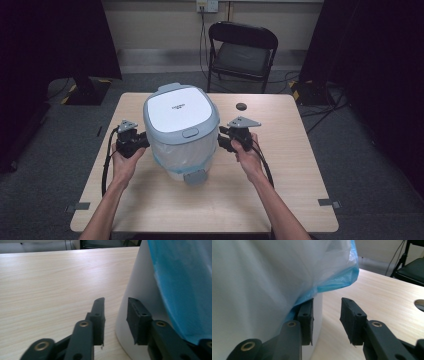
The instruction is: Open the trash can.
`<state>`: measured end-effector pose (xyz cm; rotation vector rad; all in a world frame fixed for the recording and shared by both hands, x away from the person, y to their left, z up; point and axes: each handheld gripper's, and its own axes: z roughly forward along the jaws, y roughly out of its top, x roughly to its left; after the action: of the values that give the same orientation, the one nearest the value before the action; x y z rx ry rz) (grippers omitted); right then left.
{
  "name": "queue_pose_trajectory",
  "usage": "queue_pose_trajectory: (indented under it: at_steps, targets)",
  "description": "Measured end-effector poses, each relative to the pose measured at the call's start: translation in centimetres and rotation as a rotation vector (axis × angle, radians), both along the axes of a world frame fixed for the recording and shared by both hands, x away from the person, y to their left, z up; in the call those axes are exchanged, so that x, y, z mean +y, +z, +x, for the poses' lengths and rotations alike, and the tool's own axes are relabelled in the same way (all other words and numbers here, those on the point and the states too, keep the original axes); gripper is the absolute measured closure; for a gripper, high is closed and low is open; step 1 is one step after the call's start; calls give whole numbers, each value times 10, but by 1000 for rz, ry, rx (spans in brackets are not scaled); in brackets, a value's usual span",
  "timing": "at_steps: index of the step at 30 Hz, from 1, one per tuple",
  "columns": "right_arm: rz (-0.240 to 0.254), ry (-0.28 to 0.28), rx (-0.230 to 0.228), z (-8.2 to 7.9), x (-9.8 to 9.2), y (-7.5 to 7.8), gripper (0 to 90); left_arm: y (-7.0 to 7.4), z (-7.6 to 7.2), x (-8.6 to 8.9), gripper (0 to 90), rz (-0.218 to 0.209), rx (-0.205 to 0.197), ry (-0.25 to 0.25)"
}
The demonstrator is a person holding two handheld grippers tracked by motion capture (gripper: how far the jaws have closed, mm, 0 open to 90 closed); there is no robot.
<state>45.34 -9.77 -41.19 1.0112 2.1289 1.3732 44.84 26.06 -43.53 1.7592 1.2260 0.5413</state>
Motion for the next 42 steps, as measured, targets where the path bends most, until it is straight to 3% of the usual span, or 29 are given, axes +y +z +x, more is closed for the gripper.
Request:
queue_pose_trajectory:
  at_steps: [2, 12, 15, 18, 19, 25, 28, 30, 35, 38, 42]
  targets:
    - [-17, -5, -3, -10, 0, 0, 648, 0, 0, -2, 723, -2, 4, -20]
    - [-1, 29, 24, -43, -11, 1, 607, 0, -5, -7, 737, 24, 13, -115]
    - [-11, 21, 36, -49, -14, 2, 522, 0, -7, -8, 690, 41, 14, -117]
    - [-15, 31, 51, -48, -22, 2, 315, 2, -9, -10, 595, 72, 14, -97]
    - [-2, 37, 65, -46, -26, 1, 313, 2, -10, -10, 568, 80, 16, -89]
    - [-26, -72, 59, -31, -43, -6, 334, 0, -12, -7, 560, 49, 13, -96]
    - [-30, -77, 56, -23, -37, -10, 331, -2, -8, -9, 581, 42, 16, -102]
    - [-8, -81, 68, -18, -34, -13, 324, -3, -5, -12, 584, 36, 15, -103]
    - [1, -79, 59, -17, -28, -16, 320, -3, -4, -22, 607, 42, 11, -145]
    - [-7, -103, 36, -21, -24, -16, 430, -2, -7, -26, 635, 59, 6, -144]
    - [-17, -92, 27, -30, -20, -14, 584, 0, -12, -28, 665, 72, 13, -160]
